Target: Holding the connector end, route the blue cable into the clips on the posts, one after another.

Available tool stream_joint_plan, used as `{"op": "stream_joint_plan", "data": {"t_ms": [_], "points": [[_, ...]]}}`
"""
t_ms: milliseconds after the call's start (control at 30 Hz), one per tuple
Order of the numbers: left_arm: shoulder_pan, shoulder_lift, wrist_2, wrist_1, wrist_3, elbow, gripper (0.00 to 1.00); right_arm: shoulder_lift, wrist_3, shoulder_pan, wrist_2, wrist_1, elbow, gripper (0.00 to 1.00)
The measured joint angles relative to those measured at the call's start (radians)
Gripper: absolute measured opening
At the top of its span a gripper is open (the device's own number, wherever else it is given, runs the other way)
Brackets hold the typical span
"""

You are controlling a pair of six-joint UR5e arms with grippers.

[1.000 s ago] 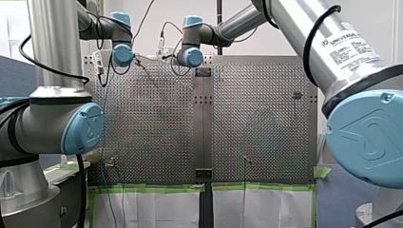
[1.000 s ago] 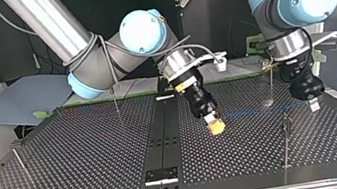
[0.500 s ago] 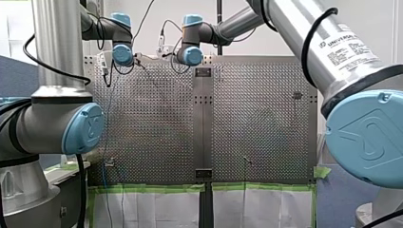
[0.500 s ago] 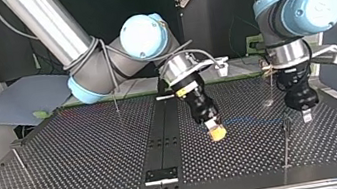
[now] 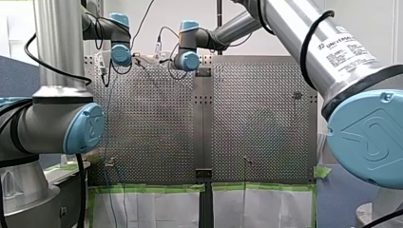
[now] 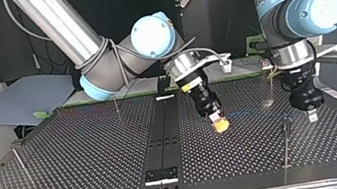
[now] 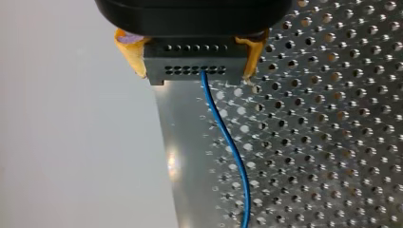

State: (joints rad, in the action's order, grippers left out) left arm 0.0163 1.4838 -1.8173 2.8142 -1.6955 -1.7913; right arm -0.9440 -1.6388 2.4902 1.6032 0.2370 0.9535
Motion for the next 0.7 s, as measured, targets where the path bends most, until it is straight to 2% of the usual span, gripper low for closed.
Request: {"op": "stream_joint_plan", "data": {"t_ms": [367,700], "points": [[0.021,0.015,0.012,-0.005,0.003,0.0,0.0,0.012,-0.005,-0.009,-0.001,0.001,0.0,0.0],[0.038,0.023,0.056,-0.033,-0.016,0.0,0.0,0.018,-0.006,-0.018,-0.003,0.001,0.0,0.0]]}}
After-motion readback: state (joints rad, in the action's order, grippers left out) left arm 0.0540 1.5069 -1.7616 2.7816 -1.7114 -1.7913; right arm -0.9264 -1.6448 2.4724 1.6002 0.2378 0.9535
